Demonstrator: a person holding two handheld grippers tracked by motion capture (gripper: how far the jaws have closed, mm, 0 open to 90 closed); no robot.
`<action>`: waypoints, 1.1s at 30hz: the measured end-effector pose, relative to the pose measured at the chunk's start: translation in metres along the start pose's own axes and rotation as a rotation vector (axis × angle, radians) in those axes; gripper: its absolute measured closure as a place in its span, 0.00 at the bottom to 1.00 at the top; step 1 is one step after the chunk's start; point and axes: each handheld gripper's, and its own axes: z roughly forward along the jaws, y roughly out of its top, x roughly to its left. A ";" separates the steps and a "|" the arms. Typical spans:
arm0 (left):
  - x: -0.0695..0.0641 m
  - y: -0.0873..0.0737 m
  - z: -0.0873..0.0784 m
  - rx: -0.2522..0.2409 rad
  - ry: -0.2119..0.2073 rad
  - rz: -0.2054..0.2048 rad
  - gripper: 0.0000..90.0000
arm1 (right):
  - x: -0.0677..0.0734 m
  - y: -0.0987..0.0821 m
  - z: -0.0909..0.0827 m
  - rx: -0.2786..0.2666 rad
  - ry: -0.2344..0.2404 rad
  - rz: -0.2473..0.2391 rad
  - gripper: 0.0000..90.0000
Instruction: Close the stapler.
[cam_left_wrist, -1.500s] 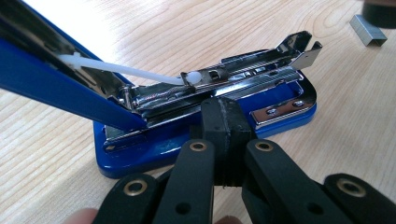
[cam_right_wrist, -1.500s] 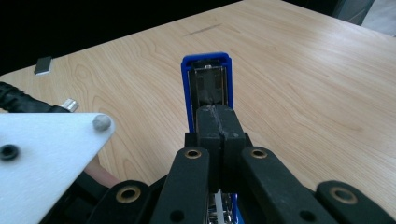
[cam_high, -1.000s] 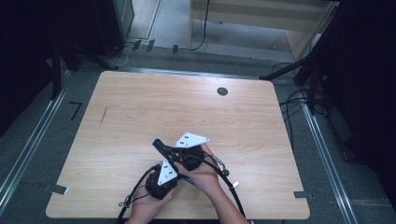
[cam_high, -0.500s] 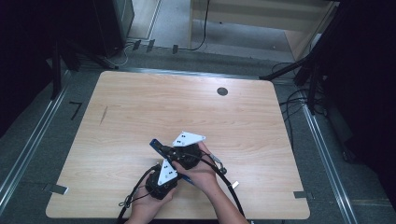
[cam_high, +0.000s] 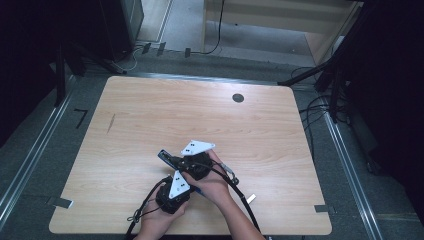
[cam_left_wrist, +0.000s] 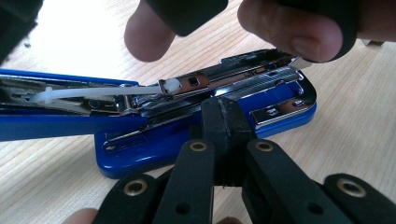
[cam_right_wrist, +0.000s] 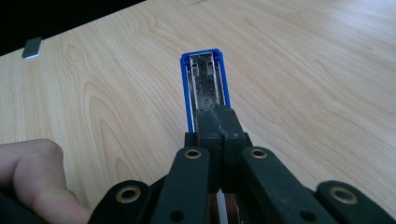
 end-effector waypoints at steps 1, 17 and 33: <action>0.000 0.000 0.000 -0.001 -0.001 0.000 1.00 | -0.001 0.000 0.001 0.004 0.001 -0.002 1.00; 0.000 0.000 0.000 -0.001 -0.001 0.000 1.00 | -0.001 0.005 0.017 0.120 -0.015 -0.011 1.00; 0.000 0.000 0.000 -0.003 -0.001 -0.004 1.00 | -0.006 0.008 0.002 0.079 -0.025 0.027 1.00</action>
